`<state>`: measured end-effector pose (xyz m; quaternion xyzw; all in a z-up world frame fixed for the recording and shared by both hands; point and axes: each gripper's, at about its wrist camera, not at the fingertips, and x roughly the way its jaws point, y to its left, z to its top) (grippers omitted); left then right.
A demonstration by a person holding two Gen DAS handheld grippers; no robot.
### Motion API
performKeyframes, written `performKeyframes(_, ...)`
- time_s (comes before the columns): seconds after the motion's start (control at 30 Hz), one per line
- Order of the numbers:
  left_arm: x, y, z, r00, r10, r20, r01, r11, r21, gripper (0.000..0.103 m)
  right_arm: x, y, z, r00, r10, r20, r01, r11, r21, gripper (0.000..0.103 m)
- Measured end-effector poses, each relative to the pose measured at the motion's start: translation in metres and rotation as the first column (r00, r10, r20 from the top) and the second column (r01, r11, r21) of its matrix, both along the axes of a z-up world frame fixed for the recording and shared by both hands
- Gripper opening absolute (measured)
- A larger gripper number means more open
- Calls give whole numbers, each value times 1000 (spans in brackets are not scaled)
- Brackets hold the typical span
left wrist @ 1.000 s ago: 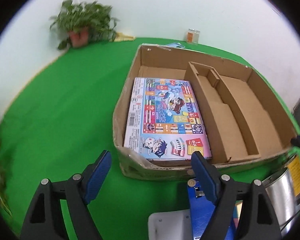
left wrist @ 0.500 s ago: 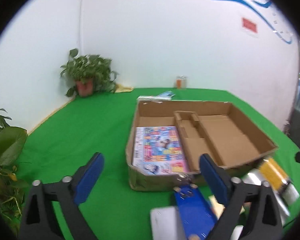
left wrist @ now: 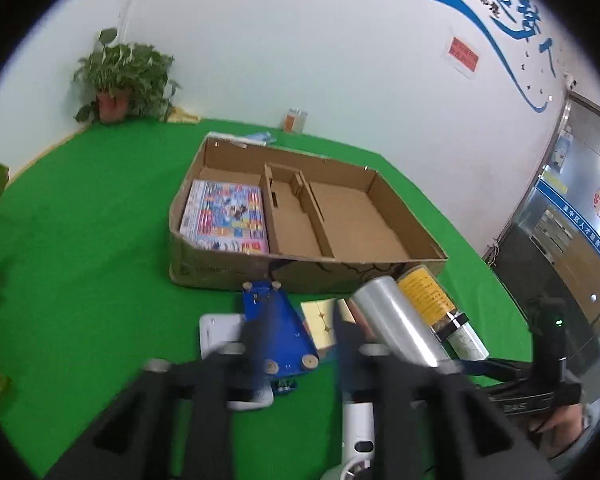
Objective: Organize rigid objects
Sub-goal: 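Open the left gripper and withdraw it toward the silver metal can, then grasp the silver metal can with the left gripper and lift it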
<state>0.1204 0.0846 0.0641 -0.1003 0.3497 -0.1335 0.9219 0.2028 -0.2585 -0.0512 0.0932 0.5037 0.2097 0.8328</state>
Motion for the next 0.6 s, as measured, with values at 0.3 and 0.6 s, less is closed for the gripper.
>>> performKeyframes(0.3,9,-34,-14,968,-185,-168,154,971,-185,94,-20,22,-12,996,16,87,0,984,-181,80)
performKeyframes(0.6,45,-95,-47,868,-377,-323,278,908,-314,94,-85,25,3,977,134,164,-73,940,-333,82)
